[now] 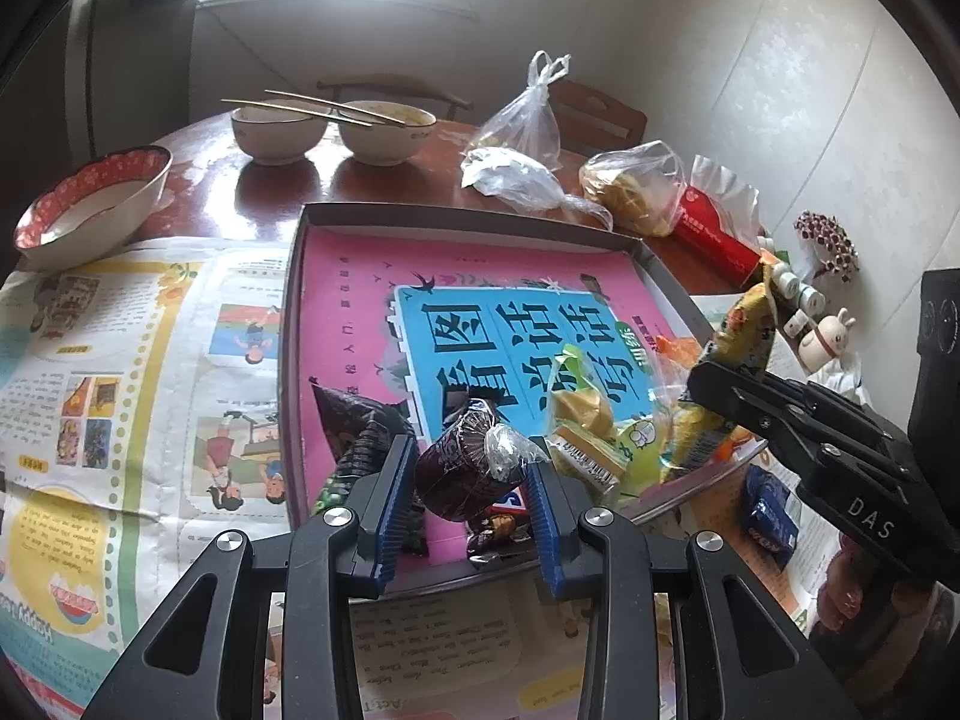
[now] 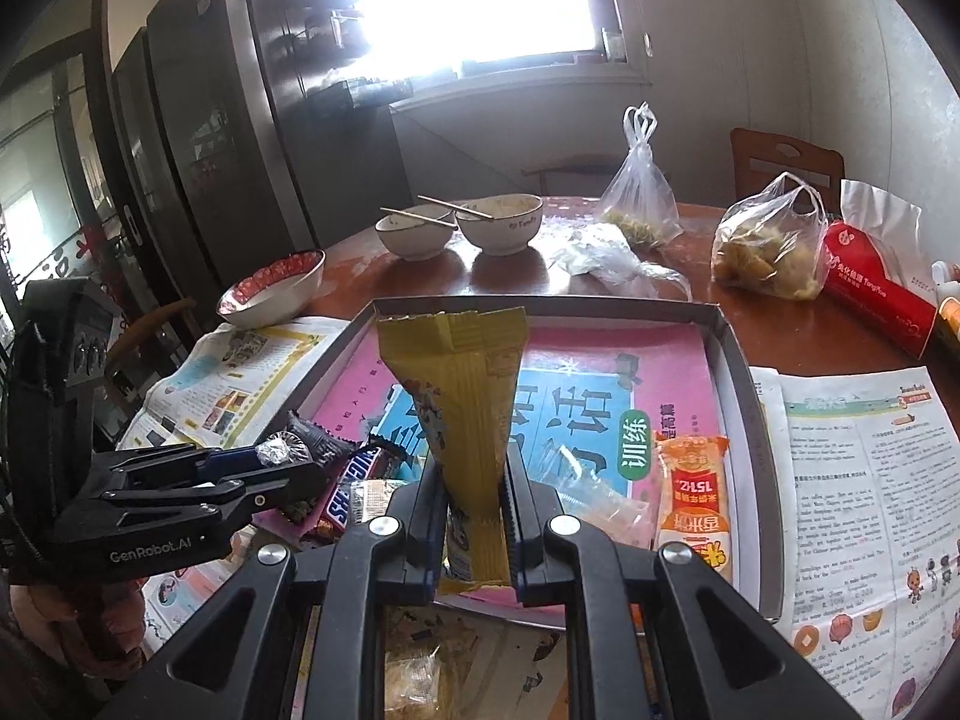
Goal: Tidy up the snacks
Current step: 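Carry the chocolate ball over the tray with the left gripper while the right carries the yellow bar, then lower and release the chocolate ball with the left gripper while the right releases the yellow bar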
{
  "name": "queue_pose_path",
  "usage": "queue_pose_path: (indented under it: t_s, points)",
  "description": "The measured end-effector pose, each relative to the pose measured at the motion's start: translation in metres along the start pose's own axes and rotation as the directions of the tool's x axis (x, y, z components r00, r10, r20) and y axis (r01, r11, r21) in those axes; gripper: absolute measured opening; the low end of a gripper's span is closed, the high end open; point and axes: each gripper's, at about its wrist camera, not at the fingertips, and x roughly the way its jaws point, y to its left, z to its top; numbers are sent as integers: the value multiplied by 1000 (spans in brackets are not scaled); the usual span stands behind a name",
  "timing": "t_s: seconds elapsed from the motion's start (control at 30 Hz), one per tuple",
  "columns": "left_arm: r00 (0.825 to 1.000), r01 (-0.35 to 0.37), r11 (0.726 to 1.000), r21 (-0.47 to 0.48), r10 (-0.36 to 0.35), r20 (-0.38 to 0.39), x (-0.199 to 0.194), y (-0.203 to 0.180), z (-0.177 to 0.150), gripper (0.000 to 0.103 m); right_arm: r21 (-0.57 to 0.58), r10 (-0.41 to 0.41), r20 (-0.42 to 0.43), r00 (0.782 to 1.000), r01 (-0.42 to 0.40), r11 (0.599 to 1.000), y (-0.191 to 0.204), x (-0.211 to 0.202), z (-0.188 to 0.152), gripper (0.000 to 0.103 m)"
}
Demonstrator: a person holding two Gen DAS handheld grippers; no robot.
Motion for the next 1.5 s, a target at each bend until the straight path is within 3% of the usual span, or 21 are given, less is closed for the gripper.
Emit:
queue_pose_path:
  t_s: [0.93, 1.2, 1.5]
  points:
    - [999, -16, 1000, 11, 16, -38, 15, -6, 4, 37, 35, 23, -71, 997, -20, 999, -10, 30, -4, 18]
    - [999, -19, 1000, 12, 20, -38, 16, -6, 4, 37, 36, 24, -57, 998, -21, 999, -10, 25, -4, 30]
    - [999, -25, 1000, 14, 26, -39, 15, -7, 4, 37, 38, 19, -51, 999, -17, 999, -9, 22, -5, 36]
